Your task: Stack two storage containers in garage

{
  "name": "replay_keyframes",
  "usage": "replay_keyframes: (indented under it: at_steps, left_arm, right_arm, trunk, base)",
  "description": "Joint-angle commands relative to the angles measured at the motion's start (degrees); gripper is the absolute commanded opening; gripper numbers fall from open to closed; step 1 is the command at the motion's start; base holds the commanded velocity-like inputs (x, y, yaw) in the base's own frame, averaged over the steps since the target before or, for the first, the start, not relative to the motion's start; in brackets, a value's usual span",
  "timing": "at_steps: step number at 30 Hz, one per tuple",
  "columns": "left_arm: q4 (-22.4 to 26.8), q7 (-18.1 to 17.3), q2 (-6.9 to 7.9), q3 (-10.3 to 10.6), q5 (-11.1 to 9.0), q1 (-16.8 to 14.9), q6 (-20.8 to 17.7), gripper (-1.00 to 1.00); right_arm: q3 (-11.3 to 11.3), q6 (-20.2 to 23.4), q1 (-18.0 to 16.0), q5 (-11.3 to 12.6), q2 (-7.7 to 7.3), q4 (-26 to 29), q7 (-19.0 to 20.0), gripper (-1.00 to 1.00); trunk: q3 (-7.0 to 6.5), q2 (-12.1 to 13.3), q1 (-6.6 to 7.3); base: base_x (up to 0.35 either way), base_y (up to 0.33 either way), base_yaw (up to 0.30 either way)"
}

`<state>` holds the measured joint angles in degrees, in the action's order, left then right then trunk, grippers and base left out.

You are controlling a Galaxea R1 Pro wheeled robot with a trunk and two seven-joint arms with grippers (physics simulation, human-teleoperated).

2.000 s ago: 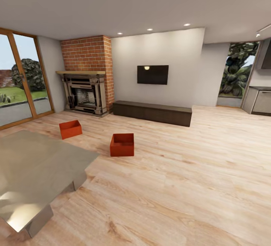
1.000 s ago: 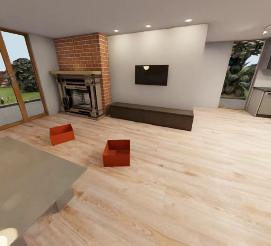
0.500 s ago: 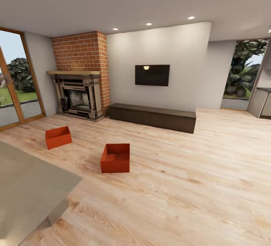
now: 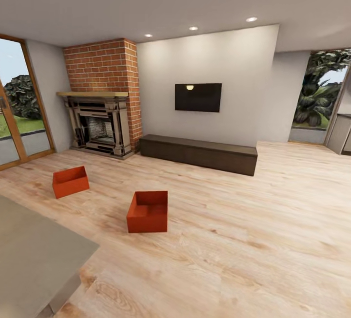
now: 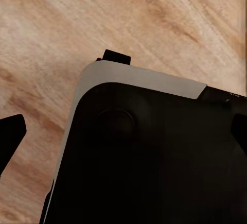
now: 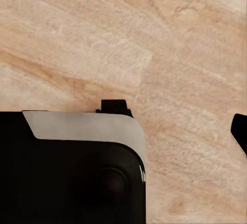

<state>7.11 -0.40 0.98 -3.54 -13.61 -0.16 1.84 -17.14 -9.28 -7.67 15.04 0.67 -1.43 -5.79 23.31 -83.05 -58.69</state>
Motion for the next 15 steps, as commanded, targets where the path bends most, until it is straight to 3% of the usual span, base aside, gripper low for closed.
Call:
replay_keyframes:
  at_steps: [1,15]
  left_arm:
    - [0.01,-0.04,-0.02,-0.33,-0.1,-0.02,0.1,1.0]
    - [0.01,-0.11,0.25,-0.59,-0.37,-0.02,0.2,1.0]
  right_arm:
    - [-0.48,-0.3,-0.07,0.51,0.03,-0.15,-0.1,1.0]
    - [-0.57,-0.3,-0.05,0.47,0.07,-0.15,-0.02,1.0]
  trunk:
    - [0.06,-0.03,-0.03]
    - [0.06,-0.03,-0.03]
  base:
    - [0.316,0.0,0.0]
    - [0.316,0.0,0.0]
